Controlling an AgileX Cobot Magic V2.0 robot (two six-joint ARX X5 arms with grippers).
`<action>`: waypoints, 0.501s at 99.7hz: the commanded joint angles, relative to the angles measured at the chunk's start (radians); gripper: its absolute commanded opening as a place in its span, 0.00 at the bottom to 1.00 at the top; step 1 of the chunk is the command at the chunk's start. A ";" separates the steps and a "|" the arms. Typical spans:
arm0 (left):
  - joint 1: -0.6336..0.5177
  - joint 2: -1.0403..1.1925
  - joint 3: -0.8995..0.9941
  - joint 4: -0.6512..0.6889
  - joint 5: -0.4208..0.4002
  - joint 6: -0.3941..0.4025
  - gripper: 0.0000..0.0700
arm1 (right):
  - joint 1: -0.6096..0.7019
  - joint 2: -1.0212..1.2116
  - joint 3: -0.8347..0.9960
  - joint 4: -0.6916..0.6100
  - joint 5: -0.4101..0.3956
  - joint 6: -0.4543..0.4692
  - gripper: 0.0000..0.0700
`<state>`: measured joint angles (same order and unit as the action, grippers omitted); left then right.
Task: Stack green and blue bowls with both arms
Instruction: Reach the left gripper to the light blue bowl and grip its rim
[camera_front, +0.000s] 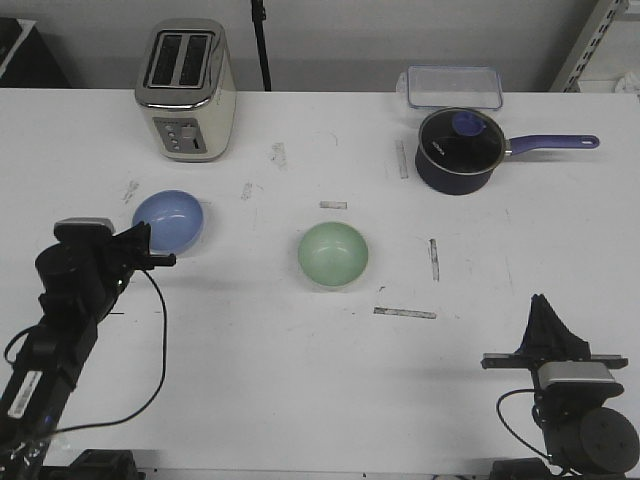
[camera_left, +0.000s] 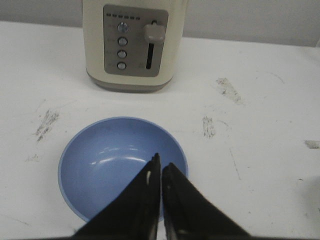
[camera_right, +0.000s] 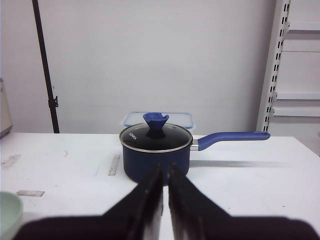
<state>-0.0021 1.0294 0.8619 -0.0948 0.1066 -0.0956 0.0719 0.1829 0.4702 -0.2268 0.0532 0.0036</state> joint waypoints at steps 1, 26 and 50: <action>0.003 0.075 0.075 -0.056 0.003 -0.006 0.00 | 0.001 0.000 0.006 0.010 0.000 -0.001 0.02; 0.035 0.345 0.412 -0.431 -0.005 -0.006 0.00 | 0.001 0.000 0.006 0.010 0.000 -0.001 0.02; 0.093 0.533 0.686 -0.666 0.018 -0.116 0.00 | 0.001 0.000 0.006 0.010 0.000 -0.001 0.02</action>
<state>0.0826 1.5284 1.4967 -0.7277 0.1074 -0.1310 0.0719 0.1829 0.4702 -0.2272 0.0532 0.0036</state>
